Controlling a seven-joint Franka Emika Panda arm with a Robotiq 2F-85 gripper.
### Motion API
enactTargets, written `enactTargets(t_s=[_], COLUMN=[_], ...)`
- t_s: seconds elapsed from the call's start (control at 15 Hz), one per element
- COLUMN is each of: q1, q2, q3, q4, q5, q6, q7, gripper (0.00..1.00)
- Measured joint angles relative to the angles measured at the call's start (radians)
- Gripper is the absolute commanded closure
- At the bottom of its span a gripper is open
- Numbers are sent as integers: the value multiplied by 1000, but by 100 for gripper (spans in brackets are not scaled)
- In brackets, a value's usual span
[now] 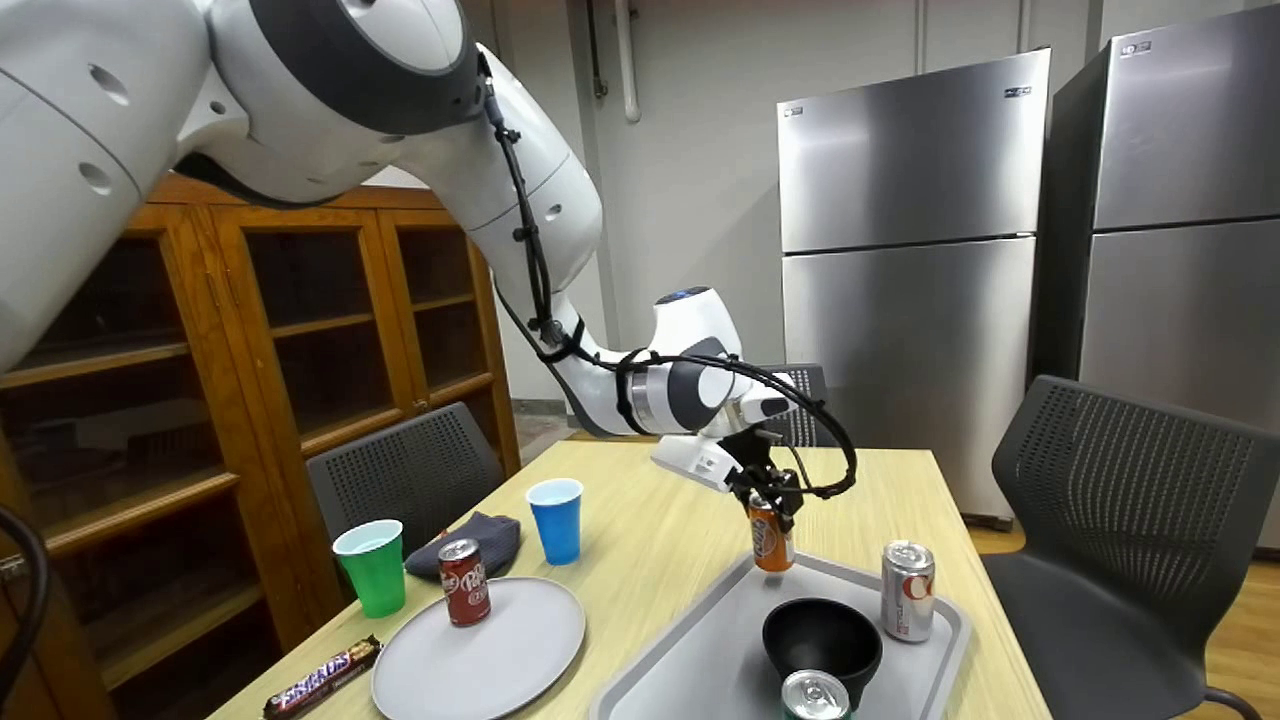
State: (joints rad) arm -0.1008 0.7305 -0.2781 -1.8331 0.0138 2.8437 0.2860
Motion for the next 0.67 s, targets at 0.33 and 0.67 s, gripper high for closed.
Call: enactTargets(t_s=[0.33, 0.67], q1=[66, 136], q2=[-91, -179], q3=[2, 1], q4=[-124, -256], q5=[-3, -20], q6=[62, 112], q7=[-2, -5], gripper=[62, 62])
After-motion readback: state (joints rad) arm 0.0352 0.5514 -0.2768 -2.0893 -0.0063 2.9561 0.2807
